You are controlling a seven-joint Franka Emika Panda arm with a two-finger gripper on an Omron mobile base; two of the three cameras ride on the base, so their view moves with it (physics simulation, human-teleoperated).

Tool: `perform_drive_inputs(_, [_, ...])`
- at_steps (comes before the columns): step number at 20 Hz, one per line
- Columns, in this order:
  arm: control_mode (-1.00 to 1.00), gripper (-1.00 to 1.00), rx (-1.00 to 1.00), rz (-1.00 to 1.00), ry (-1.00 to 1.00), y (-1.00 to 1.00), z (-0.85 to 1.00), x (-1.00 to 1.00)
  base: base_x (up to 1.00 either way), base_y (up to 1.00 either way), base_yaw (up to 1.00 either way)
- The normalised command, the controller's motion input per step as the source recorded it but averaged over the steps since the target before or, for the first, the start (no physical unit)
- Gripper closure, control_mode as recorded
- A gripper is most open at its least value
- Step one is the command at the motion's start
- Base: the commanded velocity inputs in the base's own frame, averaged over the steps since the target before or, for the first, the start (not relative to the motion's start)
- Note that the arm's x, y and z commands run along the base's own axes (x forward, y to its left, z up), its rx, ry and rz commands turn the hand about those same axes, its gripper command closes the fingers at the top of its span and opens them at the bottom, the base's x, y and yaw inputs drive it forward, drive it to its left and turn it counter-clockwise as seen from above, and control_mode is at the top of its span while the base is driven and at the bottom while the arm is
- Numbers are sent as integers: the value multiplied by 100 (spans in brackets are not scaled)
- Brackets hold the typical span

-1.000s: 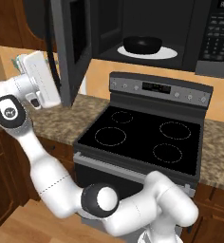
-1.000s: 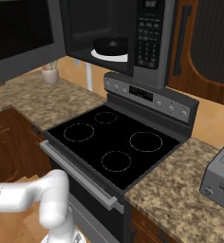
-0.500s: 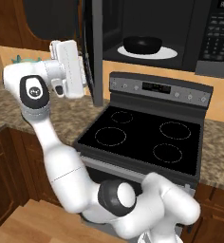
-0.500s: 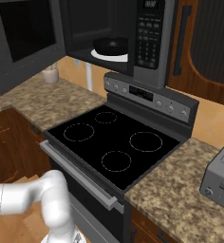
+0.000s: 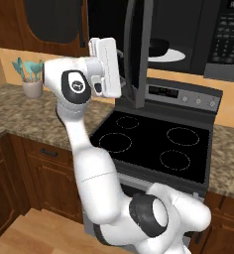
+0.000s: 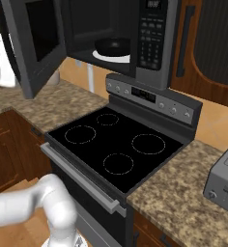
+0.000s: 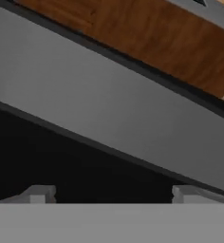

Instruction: Pick the sweet potato from the sink and place it in the bowl. Then pick the bowl and place it in the microwave. Then close the microwave door and press the start button.

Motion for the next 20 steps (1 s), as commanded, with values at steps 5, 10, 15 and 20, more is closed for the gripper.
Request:
perform_drive_inputs(5, [-100, -100, -1, 0, -1, -100, 0, 9, 0, 0, 0])
perform_drive_inputs(10, [-100, -100, 0, 0, 2, -100, 3, 27, 0, 0, 0])
perform_drive_inputs(15, [-100, -100, 6, 2, 10, -72, 5, 40, 0, 0, 0])
perform_drive_inputs(20, [-100, -100, 4, 13, 10, -15, 1, 66, 0, 0, 0])
